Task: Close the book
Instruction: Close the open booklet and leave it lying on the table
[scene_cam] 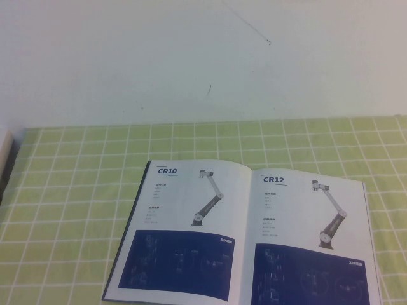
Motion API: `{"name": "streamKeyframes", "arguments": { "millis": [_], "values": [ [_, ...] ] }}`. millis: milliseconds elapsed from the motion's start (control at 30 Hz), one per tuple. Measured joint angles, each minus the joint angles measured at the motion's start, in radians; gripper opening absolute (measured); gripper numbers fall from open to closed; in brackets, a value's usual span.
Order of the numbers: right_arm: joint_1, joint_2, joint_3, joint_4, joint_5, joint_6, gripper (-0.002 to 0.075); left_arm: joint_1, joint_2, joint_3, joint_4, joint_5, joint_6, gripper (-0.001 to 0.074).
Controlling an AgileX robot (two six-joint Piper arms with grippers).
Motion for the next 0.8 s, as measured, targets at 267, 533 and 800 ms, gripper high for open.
{"name": "streamKeyframes", "arguments": {
  "millis": [267, 533, 800],
  "values": [
    [0.000, 0.000, -0.015, 0.022, 0.058, 0.169, -0.0003, 0.000, 0.000, 0.000, -0.001, -0.302, 0.000, -0.0003],
    [0.000, 0.000, -0.295, -0.049, 0.636, 0.263, -0.0003, 0.000, -0.002, -0.098, -0.162, 0.039, -0.011, -0.0004],
    [0.000, 0.160, -0.556, -0.016, 0.970, 0.247, -0.0003, 0.000, 0.156, -0.410, -0.180, 0.526, -0.012, -0.0003]
  ]
}}
